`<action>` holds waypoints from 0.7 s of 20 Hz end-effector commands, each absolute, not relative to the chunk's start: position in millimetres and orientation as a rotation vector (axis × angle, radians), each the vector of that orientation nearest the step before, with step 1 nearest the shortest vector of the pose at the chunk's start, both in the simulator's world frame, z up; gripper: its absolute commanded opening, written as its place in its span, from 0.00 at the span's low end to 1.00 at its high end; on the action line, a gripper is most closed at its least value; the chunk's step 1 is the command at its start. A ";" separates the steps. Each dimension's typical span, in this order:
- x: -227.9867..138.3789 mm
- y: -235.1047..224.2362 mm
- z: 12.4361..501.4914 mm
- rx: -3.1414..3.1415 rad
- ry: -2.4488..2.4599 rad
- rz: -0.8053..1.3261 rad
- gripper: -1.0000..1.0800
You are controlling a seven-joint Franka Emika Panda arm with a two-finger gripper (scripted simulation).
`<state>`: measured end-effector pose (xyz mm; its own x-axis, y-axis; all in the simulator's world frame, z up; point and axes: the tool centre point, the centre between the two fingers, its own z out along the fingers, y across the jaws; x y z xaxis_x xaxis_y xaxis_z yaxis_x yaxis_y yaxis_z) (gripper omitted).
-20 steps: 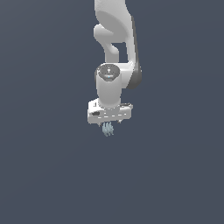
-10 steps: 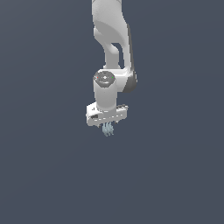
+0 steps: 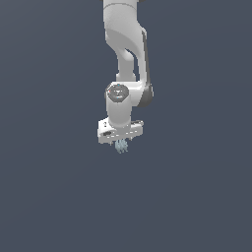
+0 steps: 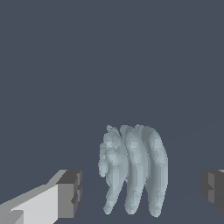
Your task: Pick up the object and move it to a goal position.
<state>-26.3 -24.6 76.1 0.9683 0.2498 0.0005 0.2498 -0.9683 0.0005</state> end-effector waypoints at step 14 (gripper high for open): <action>-26.7 -24.6 39.9 3.116 0.401 0.000 0.00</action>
<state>-26.6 -24.8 40.7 0.9676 0.2526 0.0005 0.2526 -0.9676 0.0003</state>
